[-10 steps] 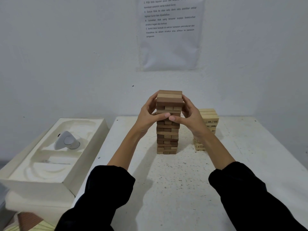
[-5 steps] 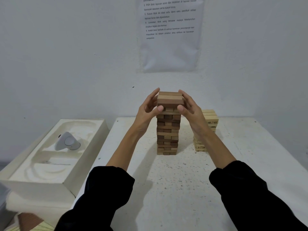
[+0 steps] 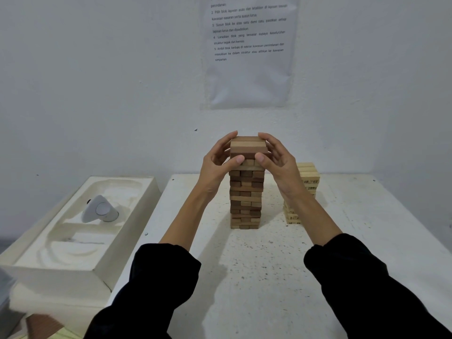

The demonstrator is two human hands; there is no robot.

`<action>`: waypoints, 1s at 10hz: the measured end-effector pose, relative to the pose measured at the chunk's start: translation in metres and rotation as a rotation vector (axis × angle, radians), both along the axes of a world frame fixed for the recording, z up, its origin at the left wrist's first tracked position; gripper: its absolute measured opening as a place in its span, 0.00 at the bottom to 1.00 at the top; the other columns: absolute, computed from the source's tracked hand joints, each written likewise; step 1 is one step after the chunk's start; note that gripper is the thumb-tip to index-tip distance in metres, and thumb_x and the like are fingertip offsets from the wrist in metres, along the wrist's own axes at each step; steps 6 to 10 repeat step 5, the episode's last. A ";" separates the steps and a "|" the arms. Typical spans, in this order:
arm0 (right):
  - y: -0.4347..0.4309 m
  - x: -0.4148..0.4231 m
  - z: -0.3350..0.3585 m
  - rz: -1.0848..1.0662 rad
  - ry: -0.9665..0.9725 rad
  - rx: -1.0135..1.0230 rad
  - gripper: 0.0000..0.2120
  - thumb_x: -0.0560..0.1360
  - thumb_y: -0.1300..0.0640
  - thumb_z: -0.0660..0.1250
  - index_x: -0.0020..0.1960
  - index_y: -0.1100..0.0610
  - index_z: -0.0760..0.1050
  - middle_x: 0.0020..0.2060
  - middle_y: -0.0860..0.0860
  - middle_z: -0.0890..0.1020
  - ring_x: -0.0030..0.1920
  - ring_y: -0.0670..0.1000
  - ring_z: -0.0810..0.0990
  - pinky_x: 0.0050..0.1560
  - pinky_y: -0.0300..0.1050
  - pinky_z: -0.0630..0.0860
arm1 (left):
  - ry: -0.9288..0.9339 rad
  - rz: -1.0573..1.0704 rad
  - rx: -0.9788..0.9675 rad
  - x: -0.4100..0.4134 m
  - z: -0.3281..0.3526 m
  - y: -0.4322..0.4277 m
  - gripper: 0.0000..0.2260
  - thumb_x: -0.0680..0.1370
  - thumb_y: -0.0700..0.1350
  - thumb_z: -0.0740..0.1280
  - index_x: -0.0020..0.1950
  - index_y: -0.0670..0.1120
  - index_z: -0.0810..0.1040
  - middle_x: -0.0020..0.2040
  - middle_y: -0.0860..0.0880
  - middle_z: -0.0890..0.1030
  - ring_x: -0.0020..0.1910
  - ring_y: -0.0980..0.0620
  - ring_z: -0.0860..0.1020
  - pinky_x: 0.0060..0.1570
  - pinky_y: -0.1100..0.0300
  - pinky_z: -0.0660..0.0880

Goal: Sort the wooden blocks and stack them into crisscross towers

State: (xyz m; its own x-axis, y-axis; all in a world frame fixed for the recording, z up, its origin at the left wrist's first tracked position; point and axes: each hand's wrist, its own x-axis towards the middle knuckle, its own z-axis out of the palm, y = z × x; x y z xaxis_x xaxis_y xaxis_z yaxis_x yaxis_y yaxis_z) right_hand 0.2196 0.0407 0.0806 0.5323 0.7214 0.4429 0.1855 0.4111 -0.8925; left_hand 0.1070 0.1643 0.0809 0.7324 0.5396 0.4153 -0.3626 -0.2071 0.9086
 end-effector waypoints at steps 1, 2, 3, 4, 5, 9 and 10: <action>0.000 0.000 0.001 0.009 0.008 -0.009 0.28 0.66 0.48 0.75 0.64 0.49 0.71 0.57 0.44 0.77 0.58 0.42 0.77 0.52 0.38 0.75 | -0.003 0.002 -0.006 0.000 0.000 0.000 0.32 0.62 0.59 0.77 0.64 0.56 0.73 0.62 0.49 0.76 0.59 0.52 0.76 0.53 0.59 0.76; 0.000 0.001 0.001 0.018 0.011 -0.012 0.27 0.70 0.53 0.72 0.67 0.50 0.70 0.59 0.46 0.76 0.60 0.44 0.75 0.54 0.39 0.75 | -0.008 0.002 -0.020 0.000 0.000 0.000 0.35 0.59 0.63 0.77 0.64 0.58 0.73 0.62 0.51 0.77 0.61 0.52 0.76 0.54 0.59 0.75; -0.001 0.002 -0.001 0.020 0.012 -0.021 0.28 0.70 0.53 0.71 0.68 0.48 0.68 0.60 0.45 0.76 0.63 0.44 0.74 0.59 0.40 0.74 | 0.001 0.009 -0.031 0.000 -0.002 0.000 0.38 0.59 0.64 0.77 0.66 0.58 0.71 0.64 0.50 0.76 0.64 0.50 0.74 0.58 0.56 0.75; -0.004 -0.001 -0.003 0.002 0.020 -0.026 0.30 0.70 0.48 0.68 0.70 0.49 0.66 0.64 0.47 0.74 0.64 0.43 0.72 0.59 0.38 0.72 | 0.014 0.009 -0.022 -0.001 -0.002 -0.003 0.39 0.58 0.66 0.77 0.67 0.58 0.70 0.65 0.49 0.76 0.66 0.49 0.73 0.63 0.52 0.73; -0.006 -0.003 0.001 -0.089 0.033 -0.039 0.30 0.70 0.45 0.66 0.71 0.47 0.64 0.68 0.47 0.71 0.66 0.42 0.69 0.60 0.36 0.68 | -0.001 0.030 -0.016 -0.001 -0.002 -0.002 0.39 0.58 0.67 0.76 0.66 0.59 0.70 0.66 0.51 0.75 0.66 0.51 0.73 0.65 0.51 0.72; -0.006 -0.003 0.001 -0.089 0.033 -0.039 0.30 0.70 0.45 0.66 0.71 0.47 0.64 0.68 0.47 0.71 0.66 0.42 0.69 0.60 0.36 0.68 | -0.001 0.030 -0.016 -0.001 -0.002 -0.002 0.39 0.58 0.67 0.76 0.66 0.59 0.70 0.66 0.51 0.75 0.66 0.51 0.73 0.65 0.51 0.72; -0.006 -0.003 0.001 -0.089 0.033 -0.039 0.30 0.70 0.45 0.66 0.71 0.47 0.64 0.68 0.47 0.71 0.66 0.42 0.69 0.60 0.36 0.68 | -0.001 0.030 -0.016 -0.001 -0.002 -0.002 0.39 0.58 0.67 0.76 0.66 0.59 0.70 0.66 0.51 0.75 0.66 0.51 0.73 0.65 0.51 0.72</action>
